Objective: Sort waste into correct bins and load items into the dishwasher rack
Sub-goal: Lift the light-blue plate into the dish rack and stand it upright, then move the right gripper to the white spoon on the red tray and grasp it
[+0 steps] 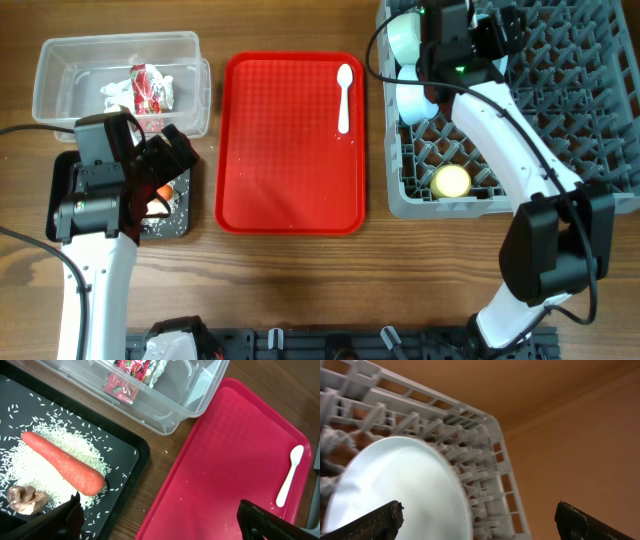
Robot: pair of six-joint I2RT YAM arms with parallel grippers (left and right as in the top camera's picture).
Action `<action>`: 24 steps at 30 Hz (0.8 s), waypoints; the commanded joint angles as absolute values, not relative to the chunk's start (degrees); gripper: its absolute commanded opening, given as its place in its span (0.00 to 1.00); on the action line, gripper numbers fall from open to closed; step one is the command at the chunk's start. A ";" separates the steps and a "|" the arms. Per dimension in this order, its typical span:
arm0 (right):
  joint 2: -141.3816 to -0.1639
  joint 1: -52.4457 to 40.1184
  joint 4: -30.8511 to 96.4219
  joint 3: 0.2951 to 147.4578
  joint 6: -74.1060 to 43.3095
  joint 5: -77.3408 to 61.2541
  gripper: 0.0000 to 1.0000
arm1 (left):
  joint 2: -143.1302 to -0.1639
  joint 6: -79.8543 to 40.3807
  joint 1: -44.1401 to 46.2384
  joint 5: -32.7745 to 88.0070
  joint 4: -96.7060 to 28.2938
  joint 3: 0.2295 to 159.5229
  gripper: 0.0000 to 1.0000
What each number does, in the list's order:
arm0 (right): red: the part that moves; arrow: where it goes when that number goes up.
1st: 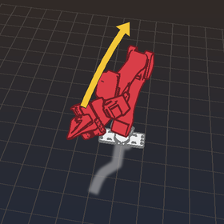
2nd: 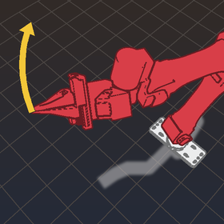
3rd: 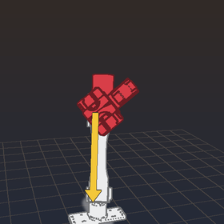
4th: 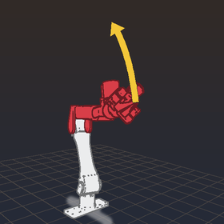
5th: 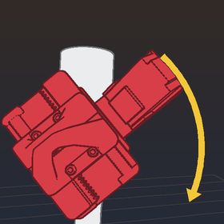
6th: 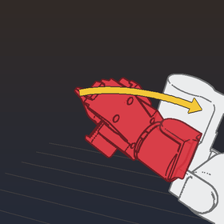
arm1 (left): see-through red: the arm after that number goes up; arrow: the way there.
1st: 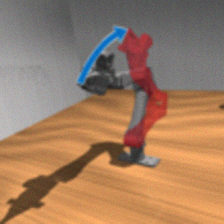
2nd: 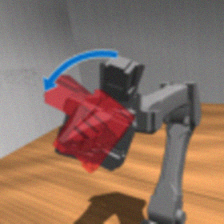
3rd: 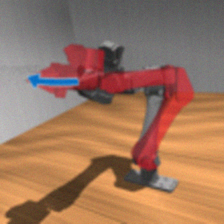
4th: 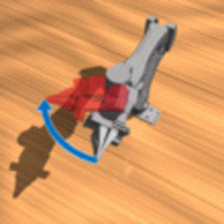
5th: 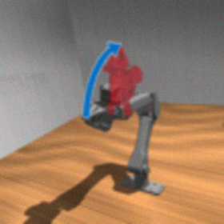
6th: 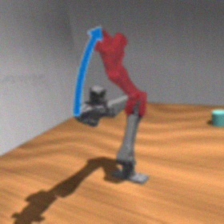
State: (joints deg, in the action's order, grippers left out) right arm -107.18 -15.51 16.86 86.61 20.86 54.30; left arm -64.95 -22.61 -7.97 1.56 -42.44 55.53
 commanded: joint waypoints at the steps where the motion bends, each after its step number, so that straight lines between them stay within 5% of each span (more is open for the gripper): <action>1: -102.08 -21.37 20.67 87.33 13.23 46.89 1.00 | -65.06 -22.74 -8.32 1.21 -42.30 56.42 1.00; 7: -95.74 -35.92 23.57 87.31 9.45 17.26 1.00 | -65.06 -22.74 -8.32 1.21 -42.30 56.42 1.00; 13: -100.01 -36.97 30.09 87.33 -12.27 10.33 1.00 | -65.06 -22.74 -8.32 1.21 -42.30 56.42 1.00; 24: -113.82 -36.32 32.08 97.34 -17.02 3.16 1.00 | -65.06 -22.74 -8.32 1.21 -42.30 56.42 1.00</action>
State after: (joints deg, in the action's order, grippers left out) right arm -107.00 -36.60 34.54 95.44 -13.58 3.84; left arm -64.95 -22.59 -7.97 1.56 -42.46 55.53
